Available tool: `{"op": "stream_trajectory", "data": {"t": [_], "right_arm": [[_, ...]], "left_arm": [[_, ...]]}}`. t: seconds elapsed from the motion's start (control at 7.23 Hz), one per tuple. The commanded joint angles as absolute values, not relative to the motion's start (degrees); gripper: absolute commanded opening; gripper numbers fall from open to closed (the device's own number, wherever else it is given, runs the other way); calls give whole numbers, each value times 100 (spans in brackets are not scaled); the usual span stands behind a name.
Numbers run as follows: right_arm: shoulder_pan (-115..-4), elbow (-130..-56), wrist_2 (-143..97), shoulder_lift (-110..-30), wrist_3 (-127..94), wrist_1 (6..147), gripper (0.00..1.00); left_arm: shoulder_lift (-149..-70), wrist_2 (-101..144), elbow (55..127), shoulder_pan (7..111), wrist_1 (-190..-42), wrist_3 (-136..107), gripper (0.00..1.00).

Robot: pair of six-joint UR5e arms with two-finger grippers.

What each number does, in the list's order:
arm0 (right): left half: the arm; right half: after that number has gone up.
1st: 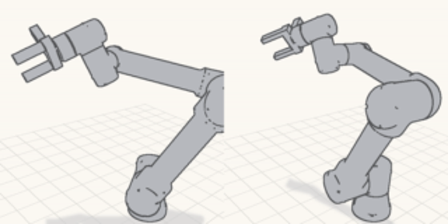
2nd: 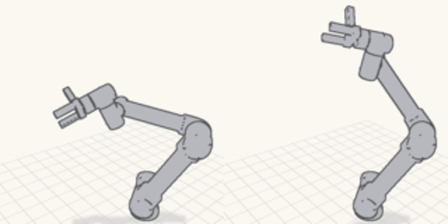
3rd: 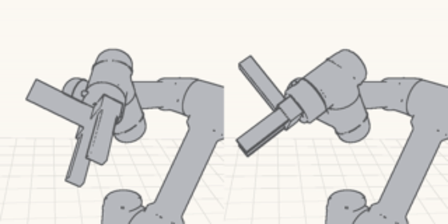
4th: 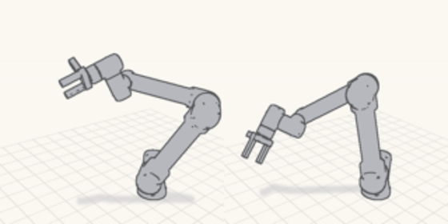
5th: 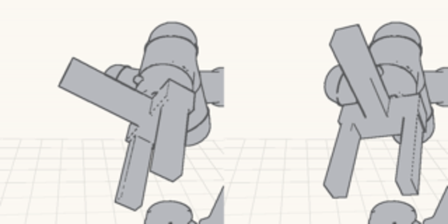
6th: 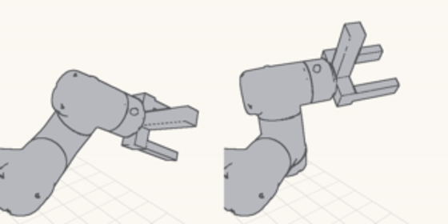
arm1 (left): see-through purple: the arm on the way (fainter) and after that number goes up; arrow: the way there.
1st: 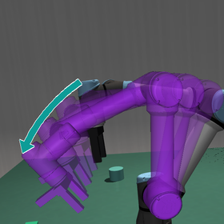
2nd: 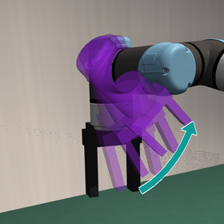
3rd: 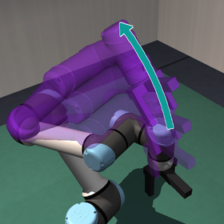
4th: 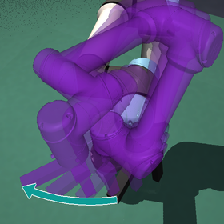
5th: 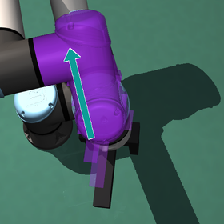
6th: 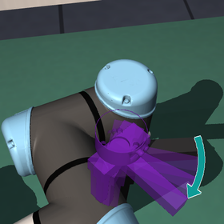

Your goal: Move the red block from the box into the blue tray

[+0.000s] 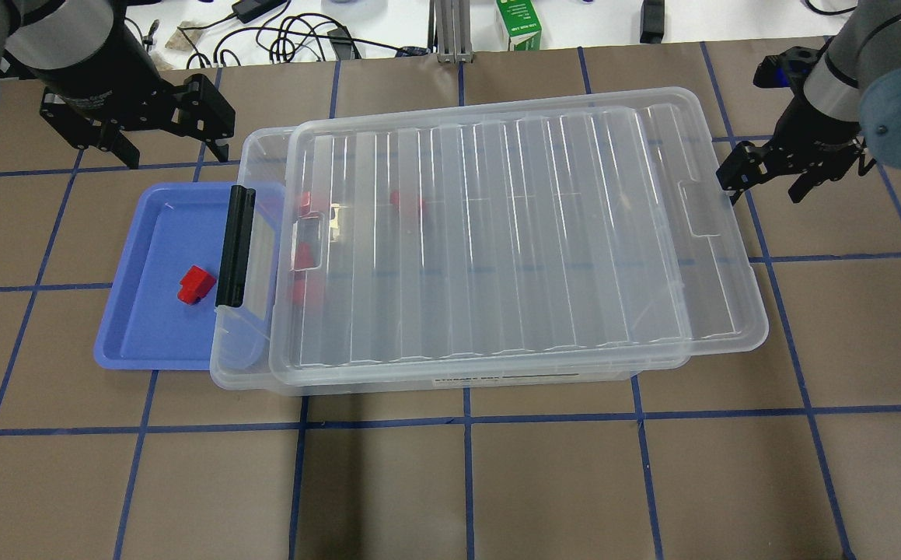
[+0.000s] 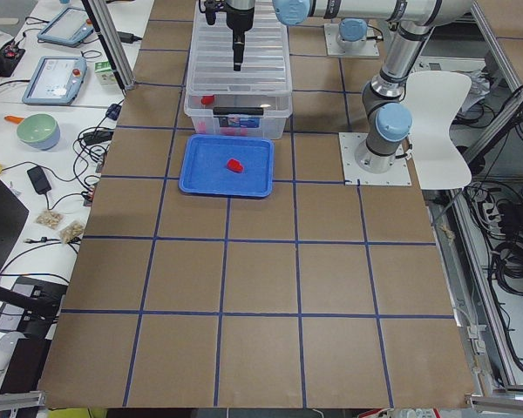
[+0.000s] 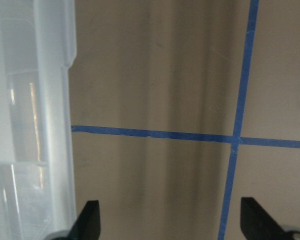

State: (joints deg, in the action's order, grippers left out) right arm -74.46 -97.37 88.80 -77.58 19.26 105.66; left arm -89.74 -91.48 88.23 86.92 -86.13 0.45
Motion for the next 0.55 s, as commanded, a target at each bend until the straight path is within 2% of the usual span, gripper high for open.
{"op": "stream_trajectory", "data": {"t": [0.0,0.42], "right_arm": [[-7733,-9729,8886,-7752,1548,10573,100],[-7831,-9738,8877,-7752,1538,10573,100]], "left_arm": [[-8974,-9141,8833,8692,-8613,44,100],[-8974,-9158,8833,8692,-8613,44,100]]}}
